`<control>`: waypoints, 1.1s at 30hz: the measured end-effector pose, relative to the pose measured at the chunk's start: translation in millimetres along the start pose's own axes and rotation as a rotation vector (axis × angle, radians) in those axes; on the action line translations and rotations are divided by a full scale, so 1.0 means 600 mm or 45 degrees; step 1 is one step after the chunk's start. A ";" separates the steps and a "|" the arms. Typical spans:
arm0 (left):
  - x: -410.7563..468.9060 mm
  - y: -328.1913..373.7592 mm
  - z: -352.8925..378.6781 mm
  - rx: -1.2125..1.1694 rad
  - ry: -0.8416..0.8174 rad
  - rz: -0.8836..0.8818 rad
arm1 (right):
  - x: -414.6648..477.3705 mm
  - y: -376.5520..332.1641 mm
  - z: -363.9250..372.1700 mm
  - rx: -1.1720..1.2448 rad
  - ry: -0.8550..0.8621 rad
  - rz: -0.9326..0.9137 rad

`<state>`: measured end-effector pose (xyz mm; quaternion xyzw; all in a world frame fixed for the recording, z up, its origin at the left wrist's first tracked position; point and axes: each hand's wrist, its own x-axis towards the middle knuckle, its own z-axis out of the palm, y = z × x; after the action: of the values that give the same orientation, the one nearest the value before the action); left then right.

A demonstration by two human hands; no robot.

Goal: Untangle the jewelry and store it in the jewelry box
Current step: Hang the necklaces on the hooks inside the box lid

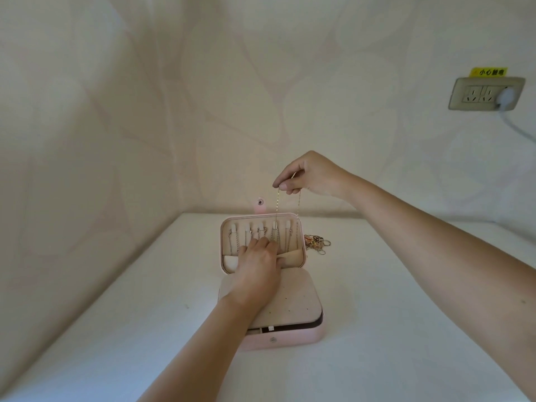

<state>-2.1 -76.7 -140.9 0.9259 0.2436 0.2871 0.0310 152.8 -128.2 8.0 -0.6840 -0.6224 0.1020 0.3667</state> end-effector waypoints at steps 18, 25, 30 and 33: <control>-0.002 -0.002 0.006 -0.055 0.085 0.032 | -0.042 0.053 0.059 -0.537 0.097 -0.259; 0.000 -0.004 0.009 -0.043 0.099 0.043 | -0.049 0.071 0.072 -0.743 0.174 -0.473; -0.001 -0.003 0.010 -0.042 0.053 0.055 | -0.046 0.081 0.075 -0.835 0.217 -0.622; -0.001 -0.004 0.010 -0.017 0.095 0.062 | -0.045 0.082 0.072 -0.853 0.205 -0.635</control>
<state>0.0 -74.5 -146.7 0.9200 0.2200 0.3236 0.0210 159.7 -135.1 -62.1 -0.5996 -0.7368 -0.2515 0.1851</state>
